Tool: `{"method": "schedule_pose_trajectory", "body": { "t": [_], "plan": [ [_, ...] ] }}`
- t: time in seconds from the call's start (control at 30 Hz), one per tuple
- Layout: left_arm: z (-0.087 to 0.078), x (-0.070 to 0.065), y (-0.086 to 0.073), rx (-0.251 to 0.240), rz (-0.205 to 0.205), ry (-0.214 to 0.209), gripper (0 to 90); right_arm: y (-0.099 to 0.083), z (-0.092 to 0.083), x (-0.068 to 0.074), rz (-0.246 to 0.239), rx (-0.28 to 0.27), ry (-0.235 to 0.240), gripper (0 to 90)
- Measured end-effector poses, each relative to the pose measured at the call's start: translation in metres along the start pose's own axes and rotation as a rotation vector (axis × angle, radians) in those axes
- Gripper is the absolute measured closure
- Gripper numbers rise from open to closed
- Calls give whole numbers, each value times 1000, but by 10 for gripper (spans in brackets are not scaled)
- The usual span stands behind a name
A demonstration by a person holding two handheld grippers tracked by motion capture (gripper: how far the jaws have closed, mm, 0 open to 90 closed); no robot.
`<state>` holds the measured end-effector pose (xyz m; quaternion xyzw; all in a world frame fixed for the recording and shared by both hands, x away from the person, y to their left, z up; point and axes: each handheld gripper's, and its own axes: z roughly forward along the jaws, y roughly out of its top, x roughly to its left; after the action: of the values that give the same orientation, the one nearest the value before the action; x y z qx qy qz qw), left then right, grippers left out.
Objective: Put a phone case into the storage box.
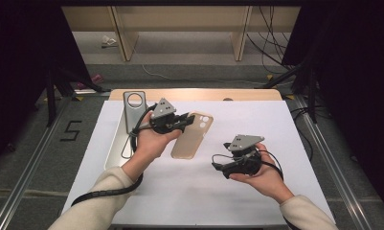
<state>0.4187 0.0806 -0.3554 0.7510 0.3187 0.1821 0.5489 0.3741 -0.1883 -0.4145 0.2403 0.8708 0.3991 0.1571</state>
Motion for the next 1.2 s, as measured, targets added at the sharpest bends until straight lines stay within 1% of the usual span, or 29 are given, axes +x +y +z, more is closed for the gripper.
{"method": "schedule_pose_trajectory", "body": {
  "t": [0.27, 0.4, 0.53, 0.83, 1.13, 1.2],
  "plan": [
    [-13, 9, 1, -16, 3, 25, 811, -5, -6, -7, 39, -18, -21, 196],
    [-20, 15, 3, -27, 0, 37, 811, -8, -10, -9, 67, -31, -29, 190],
    [-26, 19, 5, -37, -4, 44, 811, -12, -14, -13, 83, -39, -39, 185],
    [-38, 28, 5, -56, -14, 68, 811, -16, -20, -16, 95, -48, -57, 192],
    [-47, 36, 6, -69, -24, 83, 810, -20, -26, -20, 109, -61, -90, 197],
    [-49, 38, 7, -69, -23, 86, 811, -21, -27, -21, 106, -60, -102, 197]
  ]
}}
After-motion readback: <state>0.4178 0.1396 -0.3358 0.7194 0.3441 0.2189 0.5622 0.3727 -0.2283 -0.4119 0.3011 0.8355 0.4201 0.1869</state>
